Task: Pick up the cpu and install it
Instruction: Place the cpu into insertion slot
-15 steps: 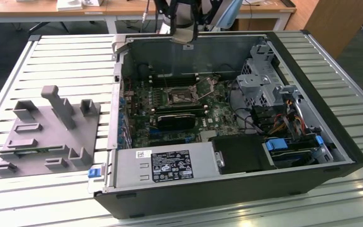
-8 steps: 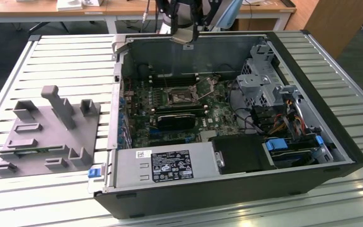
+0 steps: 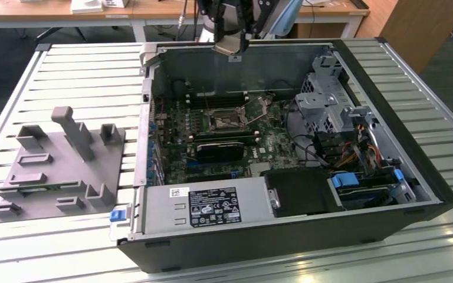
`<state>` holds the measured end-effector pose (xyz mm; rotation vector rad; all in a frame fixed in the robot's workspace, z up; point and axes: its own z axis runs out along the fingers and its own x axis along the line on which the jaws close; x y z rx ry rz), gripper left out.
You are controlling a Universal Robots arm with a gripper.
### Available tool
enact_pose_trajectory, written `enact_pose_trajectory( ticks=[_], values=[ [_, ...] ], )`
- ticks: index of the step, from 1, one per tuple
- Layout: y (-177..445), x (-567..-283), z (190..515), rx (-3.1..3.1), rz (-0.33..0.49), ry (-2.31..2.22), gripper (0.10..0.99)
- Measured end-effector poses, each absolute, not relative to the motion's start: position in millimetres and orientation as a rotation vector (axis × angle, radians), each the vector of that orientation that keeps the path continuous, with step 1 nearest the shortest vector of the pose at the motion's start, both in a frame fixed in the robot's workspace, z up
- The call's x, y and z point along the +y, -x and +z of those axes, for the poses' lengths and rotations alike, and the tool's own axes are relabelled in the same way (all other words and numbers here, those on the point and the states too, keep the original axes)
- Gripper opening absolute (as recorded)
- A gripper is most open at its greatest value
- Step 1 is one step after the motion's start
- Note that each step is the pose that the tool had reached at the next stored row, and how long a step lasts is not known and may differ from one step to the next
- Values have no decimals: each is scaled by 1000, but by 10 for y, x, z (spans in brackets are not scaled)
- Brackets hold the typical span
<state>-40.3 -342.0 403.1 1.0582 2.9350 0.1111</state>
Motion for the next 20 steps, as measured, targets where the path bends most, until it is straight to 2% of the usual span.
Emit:
enact_pose_trajectory(
  ticks=[20],
  values=[
    [403,-3417,4008,2719,104,-1507,529]
  ],
)
